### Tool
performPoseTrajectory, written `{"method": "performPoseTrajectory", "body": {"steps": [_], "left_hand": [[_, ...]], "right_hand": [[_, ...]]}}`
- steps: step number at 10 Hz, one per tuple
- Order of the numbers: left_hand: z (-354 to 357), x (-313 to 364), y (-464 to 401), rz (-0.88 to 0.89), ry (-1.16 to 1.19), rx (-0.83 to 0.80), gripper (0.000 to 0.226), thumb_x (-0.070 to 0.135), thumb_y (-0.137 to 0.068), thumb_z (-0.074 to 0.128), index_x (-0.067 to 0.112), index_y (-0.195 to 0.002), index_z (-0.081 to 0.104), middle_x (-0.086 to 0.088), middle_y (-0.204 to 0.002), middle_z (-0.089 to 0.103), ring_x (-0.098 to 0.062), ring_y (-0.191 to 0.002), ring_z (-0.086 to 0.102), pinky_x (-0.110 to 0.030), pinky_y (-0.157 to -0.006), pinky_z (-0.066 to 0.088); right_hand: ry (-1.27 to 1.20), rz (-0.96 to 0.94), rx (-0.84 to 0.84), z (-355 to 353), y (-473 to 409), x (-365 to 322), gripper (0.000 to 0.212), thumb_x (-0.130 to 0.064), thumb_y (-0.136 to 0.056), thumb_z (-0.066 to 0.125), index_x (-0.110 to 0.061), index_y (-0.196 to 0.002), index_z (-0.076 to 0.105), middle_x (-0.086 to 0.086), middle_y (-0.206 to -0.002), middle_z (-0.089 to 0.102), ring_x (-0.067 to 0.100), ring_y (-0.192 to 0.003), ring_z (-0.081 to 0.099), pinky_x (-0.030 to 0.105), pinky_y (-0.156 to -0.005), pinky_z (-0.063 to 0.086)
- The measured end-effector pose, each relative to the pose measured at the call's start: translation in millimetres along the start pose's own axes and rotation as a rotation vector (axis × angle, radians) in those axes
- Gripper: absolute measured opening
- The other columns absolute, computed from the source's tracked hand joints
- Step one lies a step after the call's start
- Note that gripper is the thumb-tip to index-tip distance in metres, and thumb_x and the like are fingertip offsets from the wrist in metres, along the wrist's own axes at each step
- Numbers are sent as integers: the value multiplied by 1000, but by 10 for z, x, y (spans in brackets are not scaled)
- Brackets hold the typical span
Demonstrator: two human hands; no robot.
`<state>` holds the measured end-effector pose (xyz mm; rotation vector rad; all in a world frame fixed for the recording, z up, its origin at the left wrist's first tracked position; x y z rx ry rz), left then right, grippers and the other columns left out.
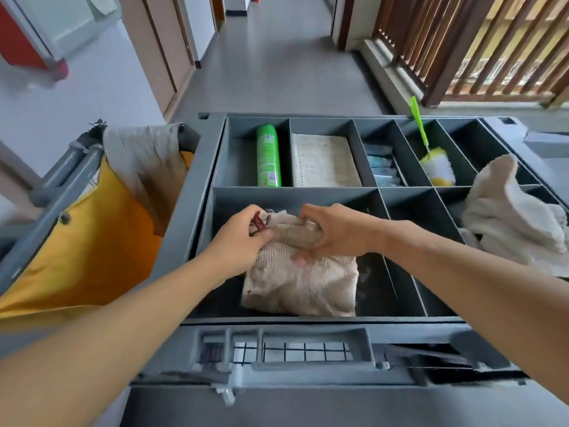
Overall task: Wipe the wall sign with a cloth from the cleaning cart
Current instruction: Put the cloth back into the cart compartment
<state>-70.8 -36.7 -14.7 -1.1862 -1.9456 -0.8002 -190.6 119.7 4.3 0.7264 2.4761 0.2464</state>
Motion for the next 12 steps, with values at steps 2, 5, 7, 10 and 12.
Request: {"method": "performPoseTrajectory", "body": {"steps": [2,5,7,10,12], "left_hand": [[21,-109,-90,-52,-341,85,15,31,-92,59,22,-103,54,4,-93,64,-19,-83,61,-36,-64,49],[266,-68,-78,467,-985,66,45,17,-90,45,4,-133,51,-19,-143,47,-36,-134,41,-50,-102,44],[308,-133,-99,431,-1020,33,43,20,-93,42,7,-133,51,-17,-141,50,-34,-129,46,-48,-102,41],[-107,38,104,425,-916,128,51,28,-100,40,9,-148,37,-12,-153,41,-26,-141,37,-43,-115,32],[-948,389,410,363,-953,288,54,33,-97,41,12,-147,36,-13,-152,40,-29,-139,39,-46,-112,35]], "right_hand": [[134,-14,216,53,-147,209,51,-79,-78,54,-33,-103,50,-12,-88,58,6,-74,56,32,-61,49],[253,-133,357,310,-165,270,41,-56,-94,49,-20,-112,56,-2,-105,52,19,-99,50,36,-88,46],[386,-111,397,373,-184,245,43,-58,-96,42,-21,-113,53,-1,-108,52,21,-100,47,37,-90,40],[337,-61,434,92,5,-5,52,-60,-97,29,-22,-122,52,-2,-116,53,23,-109,48,37,-95,37],[333,-176,526,-388,13,-795,55,-57,-99,35,-19,-135,48,2,-131,51,23,-125,44,37,-108,30]]}}
Point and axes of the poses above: each hand's wrist, its own y-axis away from the middle knuckle, its own z-axis out of the palm, x = y × z, the point moved 3 cm from there along -y, towards the middle knuckle
